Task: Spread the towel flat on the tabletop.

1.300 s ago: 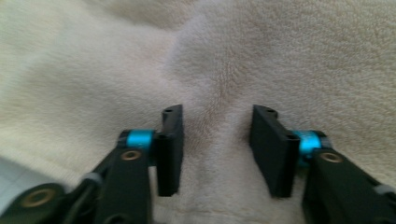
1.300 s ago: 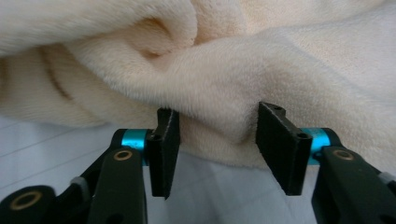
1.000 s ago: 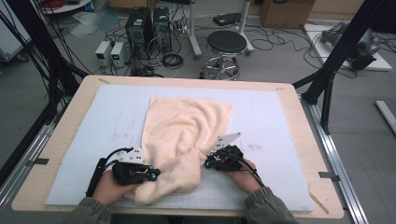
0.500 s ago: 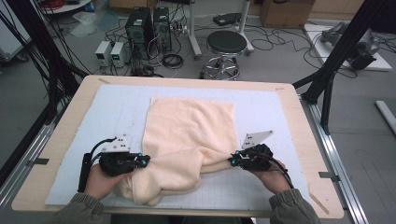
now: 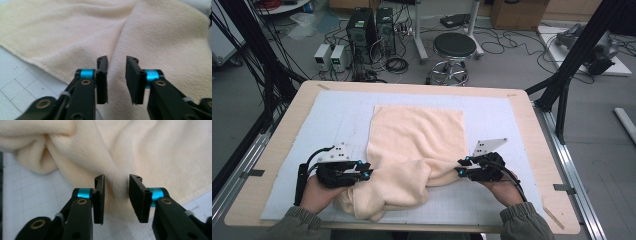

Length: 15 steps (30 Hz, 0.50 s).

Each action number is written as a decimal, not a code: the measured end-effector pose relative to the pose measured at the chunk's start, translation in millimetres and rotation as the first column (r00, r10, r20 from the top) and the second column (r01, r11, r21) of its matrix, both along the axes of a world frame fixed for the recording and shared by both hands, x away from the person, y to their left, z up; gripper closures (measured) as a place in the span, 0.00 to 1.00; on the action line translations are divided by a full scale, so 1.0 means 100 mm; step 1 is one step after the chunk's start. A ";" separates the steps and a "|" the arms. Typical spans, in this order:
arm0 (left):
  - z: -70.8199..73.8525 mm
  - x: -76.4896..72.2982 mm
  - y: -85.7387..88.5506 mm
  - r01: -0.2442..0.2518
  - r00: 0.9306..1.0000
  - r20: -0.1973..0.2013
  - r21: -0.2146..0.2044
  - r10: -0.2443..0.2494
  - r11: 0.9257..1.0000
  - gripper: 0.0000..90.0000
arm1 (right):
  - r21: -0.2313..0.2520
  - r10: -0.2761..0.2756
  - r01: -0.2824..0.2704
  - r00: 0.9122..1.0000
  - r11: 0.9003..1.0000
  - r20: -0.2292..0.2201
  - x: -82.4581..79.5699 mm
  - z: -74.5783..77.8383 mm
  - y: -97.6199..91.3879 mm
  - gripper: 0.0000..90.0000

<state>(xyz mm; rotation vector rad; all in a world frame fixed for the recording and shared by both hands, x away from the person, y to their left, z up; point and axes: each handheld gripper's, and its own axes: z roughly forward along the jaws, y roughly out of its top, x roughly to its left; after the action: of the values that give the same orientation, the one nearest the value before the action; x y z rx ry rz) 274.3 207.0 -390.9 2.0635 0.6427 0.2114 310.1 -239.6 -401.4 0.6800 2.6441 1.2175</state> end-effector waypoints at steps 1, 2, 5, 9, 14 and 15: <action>0.03 -0.02 0.00 0.012 1.000 0.004 0.000 -0.012 1.000 0.73 | 0.009 0.002 -0.002 1.000 1.000 0.015 -0.03 0.02 0.01 0.68; 0.05 -0.05 -0.01 0.022 1.000 0.003 -0.004 -0.022 1.000 0.71 | 0.021 0.009 -0.010 1.000 1.000 0.027 -0.06 0.04 0.01 0.66; 0.10 -0.16 -0.06 0.053 0.998 0.021 0.000 -0.053 0.999 0.64 | 0.045 0.021 -0.024 0.998 0.999 0.066 -0.20 0.09 0.05 0.64; 0.09 -0.29 -0.15 0.109 0.994 0.027 0.022 -0.110 0.994 0.59 | 0.056 0.077 -0.081 0.994 0.995 0.071 -0.33 0.04 0.14 0.64; -0.06 -0.39 -0.25 0.173 0.985 -0.003 0.058 -0.173 0.983 0.52 | 0.005 0.139 -0.140 0.989 0.990 0.047 -0.39 -0.16 0.34 0.60; -0.10 -0.40 -0.27 0.179 0.984 -0.011 0.066 -0.179 0.982 0.49 | -0.008 0.147 -0.147 0.988 0.989 0.042 -0.39 -0.21 0.38 0.59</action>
<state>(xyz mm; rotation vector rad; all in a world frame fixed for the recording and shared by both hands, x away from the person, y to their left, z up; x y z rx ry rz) 234.4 180.2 -400.8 2.1732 0.4548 0.1258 271.3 -201.9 -422.1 0.4602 2.7022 1.2468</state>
